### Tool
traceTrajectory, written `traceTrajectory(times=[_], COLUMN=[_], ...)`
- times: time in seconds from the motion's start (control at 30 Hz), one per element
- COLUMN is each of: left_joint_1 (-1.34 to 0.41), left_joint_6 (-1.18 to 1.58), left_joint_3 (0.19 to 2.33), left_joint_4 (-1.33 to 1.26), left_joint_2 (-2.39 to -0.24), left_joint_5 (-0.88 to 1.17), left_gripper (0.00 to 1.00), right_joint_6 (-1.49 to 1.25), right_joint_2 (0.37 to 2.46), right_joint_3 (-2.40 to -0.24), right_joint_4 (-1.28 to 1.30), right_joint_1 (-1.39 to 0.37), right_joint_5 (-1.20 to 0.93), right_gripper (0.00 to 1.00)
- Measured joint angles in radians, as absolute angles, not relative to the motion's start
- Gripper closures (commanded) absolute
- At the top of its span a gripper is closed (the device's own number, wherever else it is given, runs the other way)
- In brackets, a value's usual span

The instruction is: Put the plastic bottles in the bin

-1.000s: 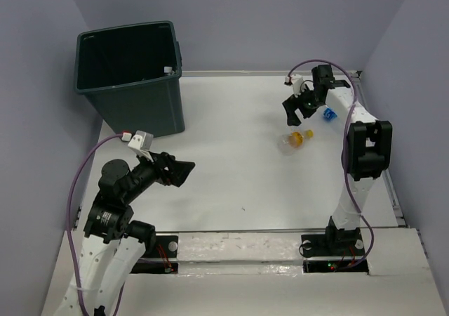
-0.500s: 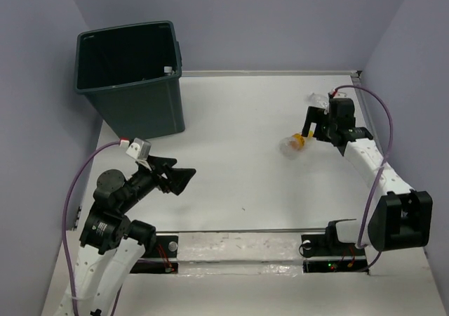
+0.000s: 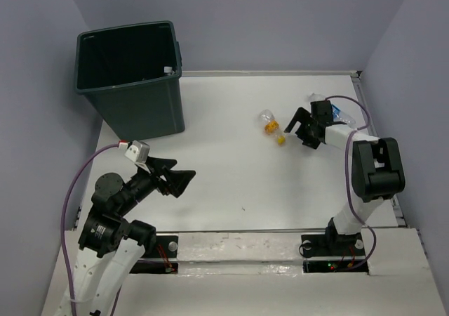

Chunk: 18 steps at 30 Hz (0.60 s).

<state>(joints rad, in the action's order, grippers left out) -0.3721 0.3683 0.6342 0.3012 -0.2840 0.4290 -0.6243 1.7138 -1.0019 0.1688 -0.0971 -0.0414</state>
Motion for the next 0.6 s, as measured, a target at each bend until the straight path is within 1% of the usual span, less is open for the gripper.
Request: traceTrajectory(times=[0.07,0.13,0.2,0.3,0.4,0.6], left_joint_1=[-0.372,-0.372,-0.372,-0.373,-0.374,-0.374], left_joint_6=[0.369,0.369,0.369,0.368,0.369,0.369], left_joint_3=[0.634,0.634,0.634,0.634,0.634,0.634], left_joint_4=[0.297,0.294,0.295,0.295,0.294,0.295], left_joint_2=[-0.284,-0.284,-0.284,-0.284,-0.284,-0.286], left_joint_5=[0.429,0.429,0.429,0.429,0.429,0.429], left_gripper=[0.01,0.01,0.01,0.01,0.01,0.01], right_joint_6=[-0.649,-0.662,-0.646,-0.559,-0.471,-0.45], right_joint_2=[1.767,1.797,1.795,1.743,1.682,1.699], right_joint_3=[-1.035,-1.072,-1.08,-1.079,-1.141,-1.241], right_joint_4=[0.138,0.108,0.096,0.098,0.176,0.214], right_joint_1=[-0.105,-0.12,-0.153,-0.219,-0.281,-0.307], right_joint_5=[-0.046,-0.05,-0.023,0.03,0.065,0.144], right_gripper=[0.09,0.11,0.11,0.07,0.03,0.02])
